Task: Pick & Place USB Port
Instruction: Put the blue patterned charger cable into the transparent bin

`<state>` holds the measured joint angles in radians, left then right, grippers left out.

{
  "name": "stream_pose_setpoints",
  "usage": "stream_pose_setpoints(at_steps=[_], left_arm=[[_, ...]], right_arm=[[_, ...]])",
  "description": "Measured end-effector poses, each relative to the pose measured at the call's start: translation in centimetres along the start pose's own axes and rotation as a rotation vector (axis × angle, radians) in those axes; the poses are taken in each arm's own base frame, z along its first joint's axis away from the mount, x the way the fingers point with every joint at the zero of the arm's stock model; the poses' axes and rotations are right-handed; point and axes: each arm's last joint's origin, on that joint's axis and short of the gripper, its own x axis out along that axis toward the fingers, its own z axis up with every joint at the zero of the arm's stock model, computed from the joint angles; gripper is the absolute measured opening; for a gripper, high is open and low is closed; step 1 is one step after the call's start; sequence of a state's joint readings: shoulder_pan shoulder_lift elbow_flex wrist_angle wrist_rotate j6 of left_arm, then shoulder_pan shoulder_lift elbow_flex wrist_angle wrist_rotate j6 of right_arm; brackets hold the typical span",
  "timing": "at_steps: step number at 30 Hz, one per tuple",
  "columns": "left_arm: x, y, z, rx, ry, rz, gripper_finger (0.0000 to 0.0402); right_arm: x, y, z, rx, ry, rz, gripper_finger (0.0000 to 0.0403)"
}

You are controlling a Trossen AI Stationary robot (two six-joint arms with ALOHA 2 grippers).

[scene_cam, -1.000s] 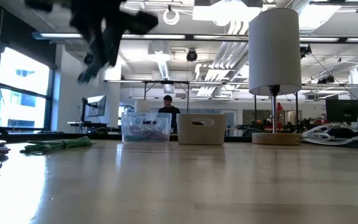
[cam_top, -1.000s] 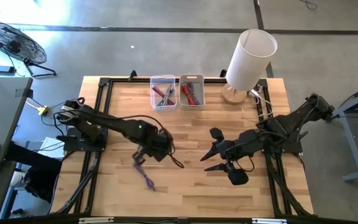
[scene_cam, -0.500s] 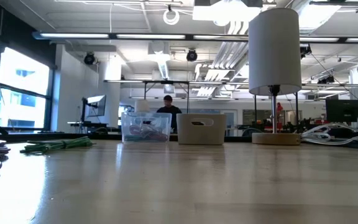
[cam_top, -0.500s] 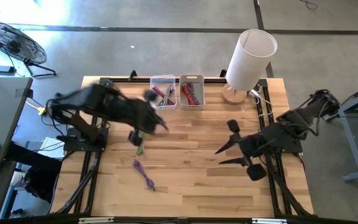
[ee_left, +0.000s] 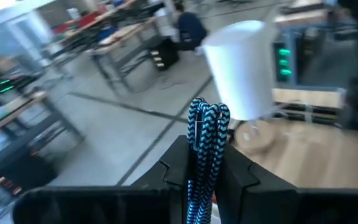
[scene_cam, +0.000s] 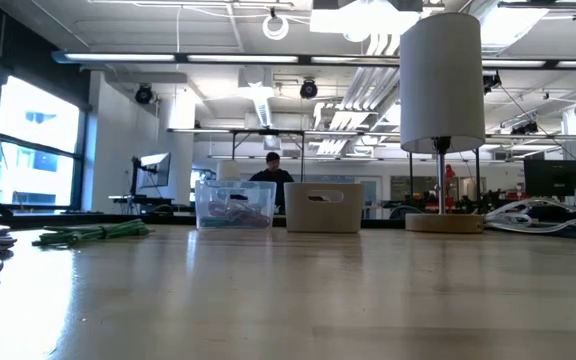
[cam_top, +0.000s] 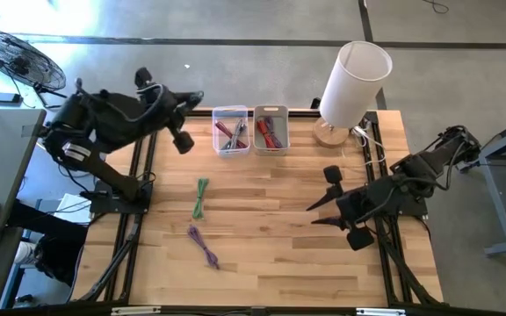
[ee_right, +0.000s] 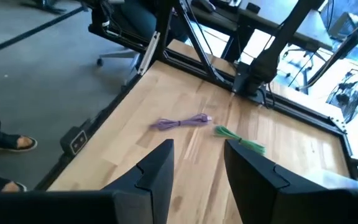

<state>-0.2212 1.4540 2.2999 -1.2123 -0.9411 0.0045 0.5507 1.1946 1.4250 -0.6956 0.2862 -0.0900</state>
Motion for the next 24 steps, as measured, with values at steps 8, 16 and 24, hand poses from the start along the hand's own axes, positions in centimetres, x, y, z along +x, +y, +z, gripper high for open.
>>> stream_pose_setpoints(at_steps=[8,16,24], left_arm=[[3.2,1.7,-0.2,-0.206,0.046,0.167,0.0039],[9.1,1.3,-1.6,-0.308,0.094,0.141,0.0039],[14.9,1.0,-4.9,-0.391,0.141,0.108,0.0039]], right_arm=[[-0.1,-0.2,0.0,-0.050,0.001,-0.058,0.0134],[-0.1,-0.3,0.1,-0.044,-0.002,-0.089,0.0133],[-0.1,-0.2,0.1,0.007,-0.007,-0.081,0.0133]])
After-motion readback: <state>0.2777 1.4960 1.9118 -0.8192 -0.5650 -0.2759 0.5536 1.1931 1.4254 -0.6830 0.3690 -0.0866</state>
